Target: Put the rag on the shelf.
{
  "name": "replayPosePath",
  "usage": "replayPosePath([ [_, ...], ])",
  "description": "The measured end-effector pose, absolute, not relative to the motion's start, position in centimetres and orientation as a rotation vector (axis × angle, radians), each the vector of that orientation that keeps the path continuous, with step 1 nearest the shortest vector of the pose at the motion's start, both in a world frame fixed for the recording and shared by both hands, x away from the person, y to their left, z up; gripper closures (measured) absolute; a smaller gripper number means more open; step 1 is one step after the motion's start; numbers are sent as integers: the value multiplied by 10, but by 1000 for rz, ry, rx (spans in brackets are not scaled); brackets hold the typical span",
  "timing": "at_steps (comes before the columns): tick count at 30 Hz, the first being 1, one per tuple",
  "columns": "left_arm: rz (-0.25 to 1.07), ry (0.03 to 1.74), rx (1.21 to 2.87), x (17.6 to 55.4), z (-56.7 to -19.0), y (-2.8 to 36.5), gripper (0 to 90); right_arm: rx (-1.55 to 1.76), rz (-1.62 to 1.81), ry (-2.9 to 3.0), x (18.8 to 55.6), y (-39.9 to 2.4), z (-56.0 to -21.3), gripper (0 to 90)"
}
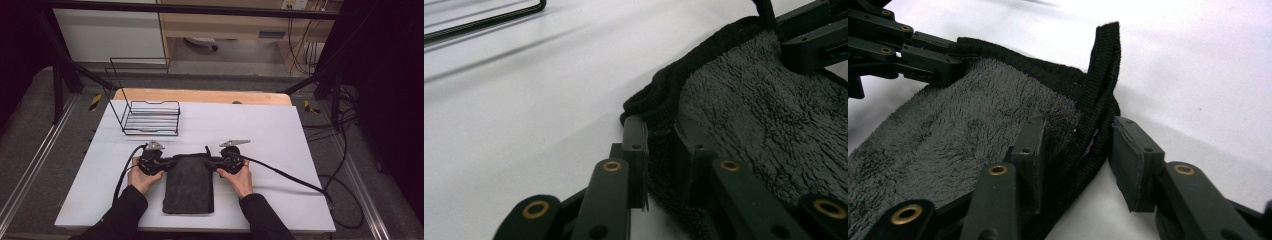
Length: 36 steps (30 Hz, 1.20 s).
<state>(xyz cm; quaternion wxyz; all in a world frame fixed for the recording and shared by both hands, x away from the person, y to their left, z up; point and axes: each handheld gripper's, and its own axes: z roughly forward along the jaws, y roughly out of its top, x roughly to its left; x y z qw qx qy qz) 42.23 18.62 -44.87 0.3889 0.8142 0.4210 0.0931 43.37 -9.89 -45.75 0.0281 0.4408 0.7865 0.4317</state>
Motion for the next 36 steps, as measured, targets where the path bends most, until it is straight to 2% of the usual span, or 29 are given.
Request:
replayPosePath([
  [6,212,1084,2057,423,-448,188,791,1384,1345,2442,437,-99,-458,661],
  [10,192,1083,2039,424,-446,191,810,1392,1373,2461,439,-99,-457,760],
  [14,194,1061,2011,423,-441,195,814,1405,1390,2459,439,-100,-456,787],
  [26,255,957,1945,409,-414,198,817,1348,1530,2398,430,-106,-433,806],
  [36,349,885,1872,393,-383,202,817,1194,1594,2282,414,-106,-397,809],
])
